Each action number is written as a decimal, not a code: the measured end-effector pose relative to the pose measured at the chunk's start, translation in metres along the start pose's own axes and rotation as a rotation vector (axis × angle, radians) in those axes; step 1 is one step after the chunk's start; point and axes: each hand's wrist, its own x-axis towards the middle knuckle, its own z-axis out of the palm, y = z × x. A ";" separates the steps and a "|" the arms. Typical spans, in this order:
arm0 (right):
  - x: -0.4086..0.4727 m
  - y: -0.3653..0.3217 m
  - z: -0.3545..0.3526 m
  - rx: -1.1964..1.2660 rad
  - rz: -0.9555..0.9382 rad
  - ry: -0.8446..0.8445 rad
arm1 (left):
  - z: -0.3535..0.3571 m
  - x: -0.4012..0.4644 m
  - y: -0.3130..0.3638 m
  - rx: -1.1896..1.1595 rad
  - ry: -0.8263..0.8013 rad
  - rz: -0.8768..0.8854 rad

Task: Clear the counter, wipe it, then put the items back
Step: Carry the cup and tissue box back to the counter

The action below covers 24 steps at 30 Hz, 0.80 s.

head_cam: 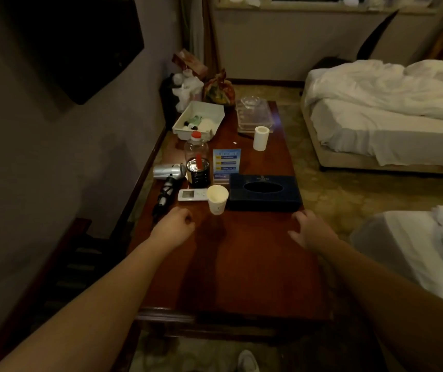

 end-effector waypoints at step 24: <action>0.204 0.037 0.020 -0.163 -0.083 -0.114 | 0.091 0.149 0.031 -0.019 0.042 -0.162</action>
